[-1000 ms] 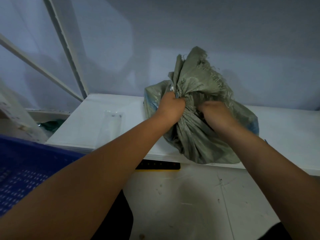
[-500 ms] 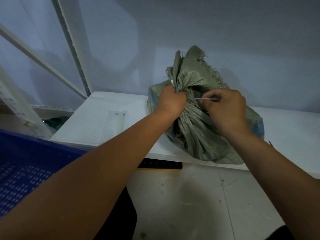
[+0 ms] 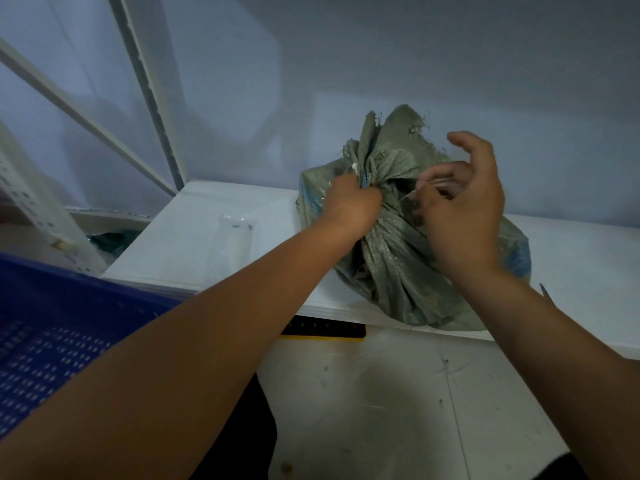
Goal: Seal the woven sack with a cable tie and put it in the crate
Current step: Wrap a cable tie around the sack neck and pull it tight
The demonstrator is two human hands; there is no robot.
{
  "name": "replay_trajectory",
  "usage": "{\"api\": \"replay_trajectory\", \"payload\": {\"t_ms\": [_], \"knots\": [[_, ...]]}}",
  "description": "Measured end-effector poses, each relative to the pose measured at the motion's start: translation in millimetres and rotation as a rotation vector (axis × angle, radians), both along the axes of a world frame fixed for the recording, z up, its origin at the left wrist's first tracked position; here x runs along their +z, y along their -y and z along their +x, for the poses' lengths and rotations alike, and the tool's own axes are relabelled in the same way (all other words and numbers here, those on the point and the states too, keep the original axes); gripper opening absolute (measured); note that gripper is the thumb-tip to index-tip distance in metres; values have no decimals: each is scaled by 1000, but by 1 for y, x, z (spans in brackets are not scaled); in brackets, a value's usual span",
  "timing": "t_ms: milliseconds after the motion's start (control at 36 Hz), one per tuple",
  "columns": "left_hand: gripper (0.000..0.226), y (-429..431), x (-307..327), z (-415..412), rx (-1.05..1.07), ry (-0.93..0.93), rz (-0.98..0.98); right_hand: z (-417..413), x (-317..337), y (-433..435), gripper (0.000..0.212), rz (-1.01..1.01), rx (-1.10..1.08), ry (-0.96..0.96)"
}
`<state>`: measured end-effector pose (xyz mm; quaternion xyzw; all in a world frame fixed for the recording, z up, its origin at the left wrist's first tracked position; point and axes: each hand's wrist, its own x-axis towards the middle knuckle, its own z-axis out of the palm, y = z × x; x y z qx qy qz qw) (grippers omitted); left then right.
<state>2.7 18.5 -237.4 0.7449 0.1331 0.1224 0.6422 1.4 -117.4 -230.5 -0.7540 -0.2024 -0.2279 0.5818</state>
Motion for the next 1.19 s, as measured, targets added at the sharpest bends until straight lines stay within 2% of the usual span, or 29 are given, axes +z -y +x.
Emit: {"api": "replay_trajectory", "payload": {"t_ms": [83,139,278,417,528,722,806,944,1028,1111,1194], "knots": [[18,3,-1,1,-16,-1,-9,0,0,0,69,46,28,2],[16,4,-1,1,-26,0,-15,1,-1,-2,67,61,46,-14],[17,5,-3,1,-55,10,-2,8,-6,-3,29,-12,10,-20],[21,7,-1,-2,-113,47,-5,9,-9,-3,20,-91,-12,61],[18,9,2,-5,-167,76,93,11,-12,-1,20,-221,-62,179],[15,9,2,-7,-191,120,235,14,-16,3,19,-459,-219,492],[16,7,2,-6,-206,125,273,16,-19,3,19,-496,-195,552],[26,3,0,-4,-209,131,344,19,-22,5,22,-513,-146,515],[21,4,-1,-3,-205,149,381,21,-22,5,22,-460,-130,446],[3,6,-2,-4,-211,180,368,22,-20,7,23,-394,-116,346],[13,8,-2,-5,-212,204,350,23,-19,8,24,-333,-108,256]]}}
